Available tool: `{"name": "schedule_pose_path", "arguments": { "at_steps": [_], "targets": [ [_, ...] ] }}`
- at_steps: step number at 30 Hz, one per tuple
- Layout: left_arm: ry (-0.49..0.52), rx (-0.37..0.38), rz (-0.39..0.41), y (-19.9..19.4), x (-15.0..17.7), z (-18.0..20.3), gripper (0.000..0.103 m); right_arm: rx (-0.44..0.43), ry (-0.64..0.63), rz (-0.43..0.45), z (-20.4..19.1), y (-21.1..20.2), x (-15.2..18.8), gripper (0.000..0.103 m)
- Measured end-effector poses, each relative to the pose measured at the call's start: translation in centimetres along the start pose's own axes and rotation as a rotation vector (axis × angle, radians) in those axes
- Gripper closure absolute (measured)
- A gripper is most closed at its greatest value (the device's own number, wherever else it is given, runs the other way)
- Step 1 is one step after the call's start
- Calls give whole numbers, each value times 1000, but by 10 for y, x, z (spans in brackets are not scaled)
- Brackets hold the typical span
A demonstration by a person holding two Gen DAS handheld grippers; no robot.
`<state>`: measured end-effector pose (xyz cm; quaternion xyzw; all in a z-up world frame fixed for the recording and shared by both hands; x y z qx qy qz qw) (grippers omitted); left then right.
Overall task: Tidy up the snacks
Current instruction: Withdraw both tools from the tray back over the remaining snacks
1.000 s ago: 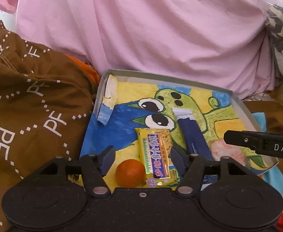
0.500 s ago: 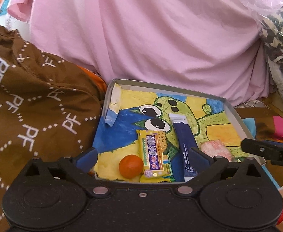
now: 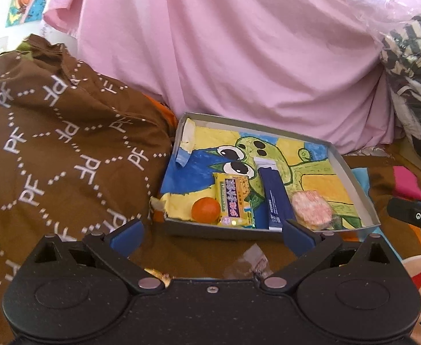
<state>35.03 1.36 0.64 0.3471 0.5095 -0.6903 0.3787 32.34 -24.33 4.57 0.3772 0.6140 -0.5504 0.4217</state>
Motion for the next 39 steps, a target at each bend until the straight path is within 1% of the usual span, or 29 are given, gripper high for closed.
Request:
{"name": "schedule_pose_path", "arguments": {
  "at_steps": [4, 7, 13, 17, 23, 26, 34, 39],
  "targets": [
    [-4, -18, -6, -21, 14, -3, 1, 37, -24, 16, -6, -21, 10, 0],
    [17, -31, 2, -37, 24, -4, 1, 55, -51, 19, -10, -35, 20, 0],
    [51, -40, 5, -62, 45, -6, 1, 62, -37, -7, -13, -57, 41, 0],
    [48, -43, -12, -74, 59, -6, 1, 71, -9, -24, -11, -73, 56, 0],
    [45, -66, -10, -94, 76, -6, 1, 84, -35, -70, -12, -93, 82, 0],
    [36, -71, -11, -105, 87, -5, 1, 80, -23, -91, -12, -102, 93, 0],
    [76, -63, -68, -124, 121, 2, 1, 75, 14, -165, -10, -121, 122, 0],
    [84, -55, -96, -132, 135, 4, 1, 45, 32, -236, -13, -131, 142, 0]
  ]
}}
Point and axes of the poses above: each gripper's, at about its wrist camera, not at the fingertips, and y roughly the way its jaws point, z to its right, x to its underside, the point moved 8 cm from there along y, roughly the way its jaws point, and after that the axes turned 1 degree about -y, right-handed, at the moved point
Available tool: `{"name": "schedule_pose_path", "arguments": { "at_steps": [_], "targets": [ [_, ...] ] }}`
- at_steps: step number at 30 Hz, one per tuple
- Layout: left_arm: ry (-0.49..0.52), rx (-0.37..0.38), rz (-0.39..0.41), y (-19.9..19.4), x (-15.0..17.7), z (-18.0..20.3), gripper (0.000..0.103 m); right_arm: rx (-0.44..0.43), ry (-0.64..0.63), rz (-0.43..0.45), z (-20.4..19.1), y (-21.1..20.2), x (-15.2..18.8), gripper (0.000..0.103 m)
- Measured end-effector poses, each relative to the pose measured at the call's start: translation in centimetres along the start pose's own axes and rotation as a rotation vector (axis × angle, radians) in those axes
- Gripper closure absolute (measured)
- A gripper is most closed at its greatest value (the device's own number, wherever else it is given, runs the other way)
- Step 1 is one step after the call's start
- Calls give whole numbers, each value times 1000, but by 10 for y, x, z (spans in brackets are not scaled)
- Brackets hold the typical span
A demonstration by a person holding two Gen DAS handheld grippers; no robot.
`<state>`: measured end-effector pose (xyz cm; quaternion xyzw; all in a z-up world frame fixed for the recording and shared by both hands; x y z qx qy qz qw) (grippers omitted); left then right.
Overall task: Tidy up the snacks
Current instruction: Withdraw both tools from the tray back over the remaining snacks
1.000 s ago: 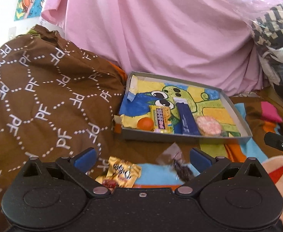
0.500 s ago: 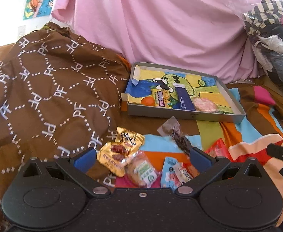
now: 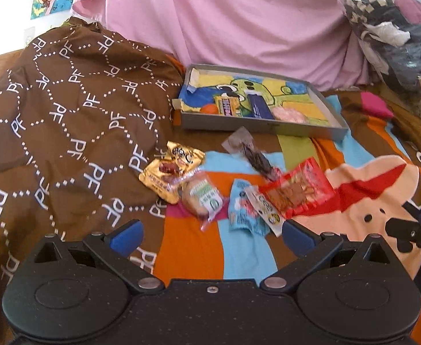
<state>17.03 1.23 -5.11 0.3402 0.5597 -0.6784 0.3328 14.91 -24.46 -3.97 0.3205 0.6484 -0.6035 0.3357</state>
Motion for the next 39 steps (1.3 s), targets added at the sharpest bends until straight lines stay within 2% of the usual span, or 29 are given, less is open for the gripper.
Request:
{"name": "schedule_pose_path", "arguments": {
  "at_steps": [6, 15, 39],
  "targets": [
    [21, 7, -30, -8, 17, 5, 1, -21, -10, -44, -5, -9, 20, 0],
    [43, 7, -75, -11, 36, 7, 1, -40, -31, -69, -13, -9, 28, 0],
    [123, -7, -152, 2, 31, -2, 1, -79, -34, -89, -20, 9, 24, 0]
  ]
}}
Point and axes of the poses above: each gripper's, at about its wrist camera, not at the fingertips, and y roughly the way its jaws point, z to its right, x to its underside, the point moved 8 cm from there along y, roughly the way its jaws point, and after that the axes turned 1 degree about -y, right-handed, at the moved point
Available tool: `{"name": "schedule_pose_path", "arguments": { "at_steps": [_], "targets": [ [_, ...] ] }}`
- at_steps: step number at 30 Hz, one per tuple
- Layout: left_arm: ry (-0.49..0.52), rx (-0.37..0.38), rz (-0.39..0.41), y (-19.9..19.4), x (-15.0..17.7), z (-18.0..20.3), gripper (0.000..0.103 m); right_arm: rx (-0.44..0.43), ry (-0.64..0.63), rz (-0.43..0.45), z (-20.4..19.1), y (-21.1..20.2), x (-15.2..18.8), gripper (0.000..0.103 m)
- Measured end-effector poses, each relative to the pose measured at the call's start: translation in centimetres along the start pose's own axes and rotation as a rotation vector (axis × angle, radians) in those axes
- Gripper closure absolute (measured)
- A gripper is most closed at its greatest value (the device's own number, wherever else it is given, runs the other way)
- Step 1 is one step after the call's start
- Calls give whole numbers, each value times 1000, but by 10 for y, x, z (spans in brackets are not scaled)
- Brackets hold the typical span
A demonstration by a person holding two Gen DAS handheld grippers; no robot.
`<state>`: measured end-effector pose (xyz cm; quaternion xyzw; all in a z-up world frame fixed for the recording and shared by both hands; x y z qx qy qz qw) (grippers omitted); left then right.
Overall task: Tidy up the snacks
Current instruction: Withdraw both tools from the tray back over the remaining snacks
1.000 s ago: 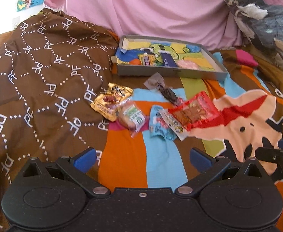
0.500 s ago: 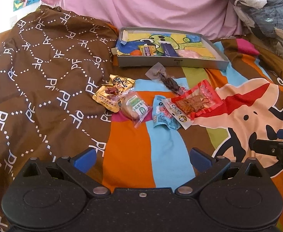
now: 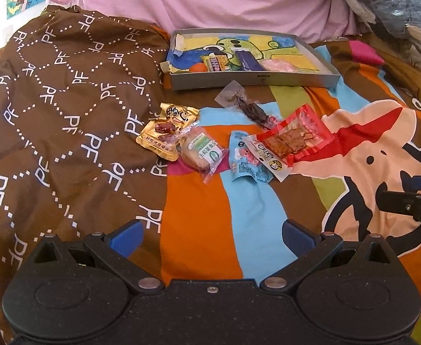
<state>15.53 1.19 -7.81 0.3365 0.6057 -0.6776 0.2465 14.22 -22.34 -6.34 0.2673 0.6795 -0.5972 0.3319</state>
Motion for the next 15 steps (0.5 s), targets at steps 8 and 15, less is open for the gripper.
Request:
{"name": "schedule_pose_path", "arguments": {
  "at_steps": [8, 15],
  "targets": [
    [39, -16, -9, 10, -10, -6, 1, -83, -16, 10, -10, 12, -8, 0],
    [76, -6, -1, 27, -22, -13, 1, -135, -42, -18, -19, 30, -16, 0]
  ]
}}
Point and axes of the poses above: each gripper's, at about its wrist camera, not at the fingertips, and y roughly the way its jaws point, z to its right, x to its underside, the point moved 8 cm from there along y, roughly the way its jaws point, and after that the axes turned 1 degree about -y, right-handed, at the moved point
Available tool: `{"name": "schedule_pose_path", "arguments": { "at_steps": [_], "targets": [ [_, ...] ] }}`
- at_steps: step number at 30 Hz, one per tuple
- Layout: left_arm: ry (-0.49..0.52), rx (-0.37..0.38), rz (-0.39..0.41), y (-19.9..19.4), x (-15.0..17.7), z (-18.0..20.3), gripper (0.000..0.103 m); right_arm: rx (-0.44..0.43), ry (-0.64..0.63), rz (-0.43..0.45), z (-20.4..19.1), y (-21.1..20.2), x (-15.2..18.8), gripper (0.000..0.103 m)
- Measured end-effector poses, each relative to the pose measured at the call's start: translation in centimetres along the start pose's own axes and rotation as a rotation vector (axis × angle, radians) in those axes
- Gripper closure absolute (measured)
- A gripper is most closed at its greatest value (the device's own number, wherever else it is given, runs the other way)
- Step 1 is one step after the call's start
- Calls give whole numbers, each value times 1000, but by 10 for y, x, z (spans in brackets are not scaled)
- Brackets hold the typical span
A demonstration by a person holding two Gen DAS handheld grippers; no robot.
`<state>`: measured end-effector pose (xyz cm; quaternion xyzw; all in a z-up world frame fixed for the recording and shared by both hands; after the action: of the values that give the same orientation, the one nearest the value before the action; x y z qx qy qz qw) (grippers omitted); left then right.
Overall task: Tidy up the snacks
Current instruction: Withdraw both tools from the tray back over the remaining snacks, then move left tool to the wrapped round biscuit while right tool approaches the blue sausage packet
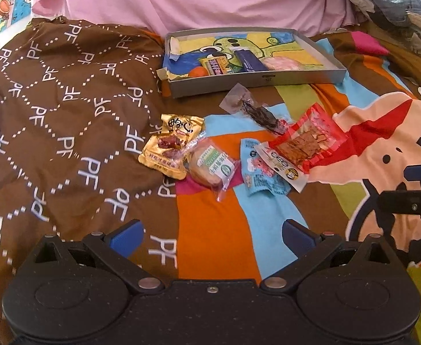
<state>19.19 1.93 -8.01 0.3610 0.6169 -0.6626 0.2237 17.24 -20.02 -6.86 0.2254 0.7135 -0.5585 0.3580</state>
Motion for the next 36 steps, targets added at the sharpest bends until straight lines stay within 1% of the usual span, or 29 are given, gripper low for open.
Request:
{"name": "schedule_pose_path", "arguments": {
  "at_steps": [4, 10, 14, 17, 21, 24, 28, 36],
  "targets": [
    [9, 4, -2, 12, -5, -9, 1, -40, -122, -4, -10, 14, -10, 0],
    [-29, 30, -11, 27, -18, -24, 1, -116, -326, -14, -35, 41, -24, 0],
    [12, 55, -2, 32, -26, -28, 1, -173, -484, -13, -58, 61, -31, 0],
    [38, 74, -17, 39, -29, -29, 1, -188, -578, -11, -73, 79, -39, 0],
    [88, 86, -25, 48, -31, -30, 1, -215, -723, -47, -87, 105, -43, 0],
    [93, 94, -32, 55, -32, -33, 1, -233, -787, -81, -90, 117, -44, 0],
    [95, 113, -28, 63, -33, -33, 1, -249, -842, -114, -87, 130, -44, 0],
    [171, 130, -6, 76, -36, -26, 1, -277, -901, -175, -78, 146, -48, 0]
  ]
}}
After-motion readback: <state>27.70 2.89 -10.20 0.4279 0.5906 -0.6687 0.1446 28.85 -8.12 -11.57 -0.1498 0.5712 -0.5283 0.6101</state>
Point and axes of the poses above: each gripper's, at about its wrist camera, not at the fingertips, and y roughly the way its jaws point, z to its right, x to its underside, the point moved 8 cm from there along y, roughly the way its jaws point, and after that the axes turned 1 degree about -y, right-handed, at the moved point
